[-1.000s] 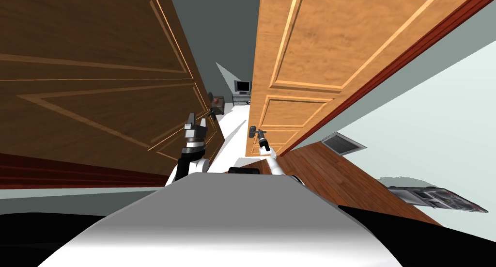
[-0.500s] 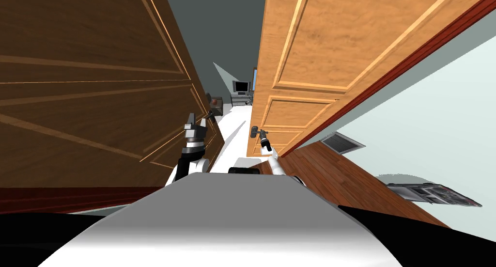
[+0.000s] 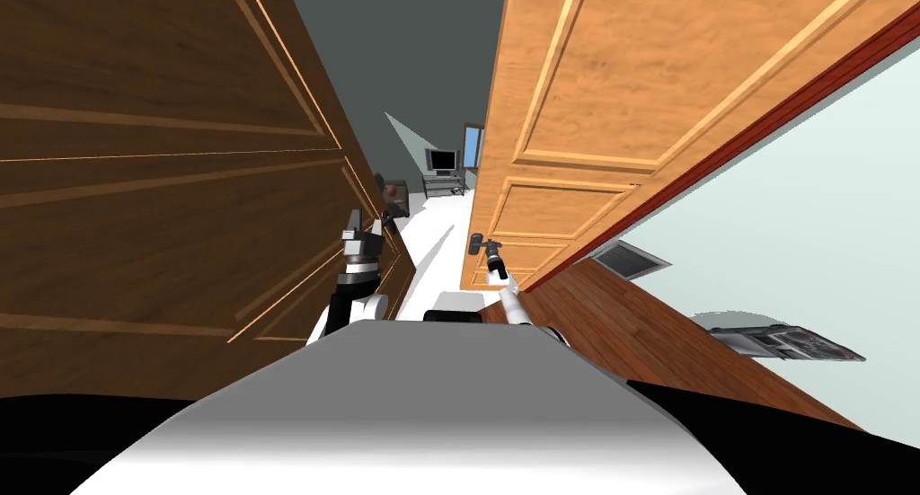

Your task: Push the door open

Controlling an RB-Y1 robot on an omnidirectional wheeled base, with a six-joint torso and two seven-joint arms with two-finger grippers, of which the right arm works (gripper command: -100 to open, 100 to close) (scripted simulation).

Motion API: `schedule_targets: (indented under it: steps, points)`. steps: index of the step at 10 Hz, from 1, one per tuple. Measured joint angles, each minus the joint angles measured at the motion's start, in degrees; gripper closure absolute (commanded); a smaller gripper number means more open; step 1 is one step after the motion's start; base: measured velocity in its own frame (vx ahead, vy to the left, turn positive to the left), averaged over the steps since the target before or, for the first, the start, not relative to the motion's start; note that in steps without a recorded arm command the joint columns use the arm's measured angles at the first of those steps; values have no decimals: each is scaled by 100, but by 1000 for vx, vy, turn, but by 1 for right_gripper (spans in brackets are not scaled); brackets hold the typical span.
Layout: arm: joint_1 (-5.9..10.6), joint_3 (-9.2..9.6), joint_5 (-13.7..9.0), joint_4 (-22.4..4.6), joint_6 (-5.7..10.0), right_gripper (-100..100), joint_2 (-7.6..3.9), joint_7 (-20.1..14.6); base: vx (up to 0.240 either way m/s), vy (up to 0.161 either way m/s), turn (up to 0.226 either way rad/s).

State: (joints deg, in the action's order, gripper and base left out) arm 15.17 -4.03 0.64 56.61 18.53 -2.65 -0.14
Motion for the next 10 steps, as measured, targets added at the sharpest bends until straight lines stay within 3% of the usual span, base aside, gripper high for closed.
schedule_targets:
  steps: [2,6,10]
  points:
    - [-62,-138,-28,27,37,100,14,30,184,135,-97]
    - [-15,-438,-78,6,38,100,75,86,158,119,-73]
    - [-52,-524,-132,-19,13,100,74,165,153,-1,-77]
